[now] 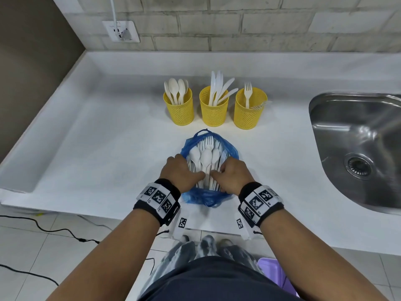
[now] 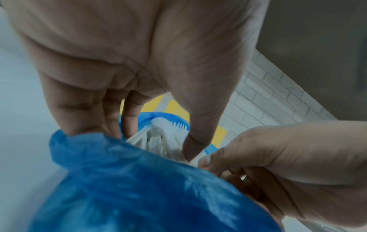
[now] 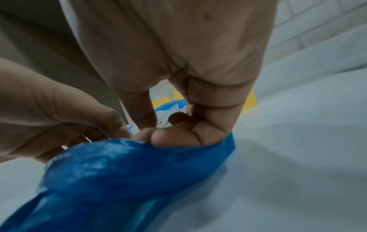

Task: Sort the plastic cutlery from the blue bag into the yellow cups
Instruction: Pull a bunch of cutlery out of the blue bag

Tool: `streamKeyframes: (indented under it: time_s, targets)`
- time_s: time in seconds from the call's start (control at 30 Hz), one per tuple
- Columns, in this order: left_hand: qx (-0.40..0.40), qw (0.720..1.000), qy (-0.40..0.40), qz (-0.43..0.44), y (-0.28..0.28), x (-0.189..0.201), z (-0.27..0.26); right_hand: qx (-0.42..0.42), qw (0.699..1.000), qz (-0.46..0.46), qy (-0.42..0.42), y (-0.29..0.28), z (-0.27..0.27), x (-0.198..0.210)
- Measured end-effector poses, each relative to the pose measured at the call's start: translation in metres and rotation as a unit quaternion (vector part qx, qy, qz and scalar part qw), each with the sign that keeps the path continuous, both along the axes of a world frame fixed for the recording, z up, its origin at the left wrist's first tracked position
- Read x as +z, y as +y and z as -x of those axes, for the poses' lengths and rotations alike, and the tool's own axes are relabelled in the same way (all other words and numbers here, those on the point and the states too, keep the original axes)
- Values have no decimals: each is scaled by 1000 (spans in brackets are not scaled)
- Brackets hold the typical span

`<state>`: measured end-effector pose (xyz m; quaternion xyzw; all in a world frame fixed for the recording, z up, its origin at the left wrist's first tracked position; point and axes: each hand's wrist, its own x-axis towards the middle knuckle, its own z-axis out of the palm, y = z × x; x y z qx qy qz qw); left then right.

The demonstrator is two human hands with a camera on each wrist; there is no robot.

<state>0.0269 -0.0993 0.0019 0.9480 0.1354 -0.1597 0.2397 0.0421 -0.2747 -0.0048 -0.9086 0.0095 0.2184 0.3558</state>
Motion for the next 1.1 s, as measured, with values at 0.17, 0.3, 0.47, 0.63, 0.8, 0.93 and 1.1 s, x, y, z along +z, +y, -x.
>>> streamKeyframes:
  time_s: [0.17,0.3,0.47,0.63,0.8,0.93,1.1]
  targets:
    - [-11,1000,0,-5,-7,3,-4,-3,1000,-11,6,-3,-3,2]
    - [0,1000,12,-8,-6,8,-9,-22,1000,-5,11,-5,-6,6]
    - [18,1000,4,-10,-10,5,-14,-33,999,8,-13,2,-11,8]
    - [11,1000,15,-5,-7,12,-17,-36,999,-28,0,7,-13,14]
    - [36,999,3,13,-4,7,-14,-25,998,48,-15,13,-13,14]
    - [34,999,14,5,-5,8,-15,-12,994,98,-39,14,-13,17]
    - [39,999,19,1,-9,13,-16,19,990,126,-55,16,-17,19]
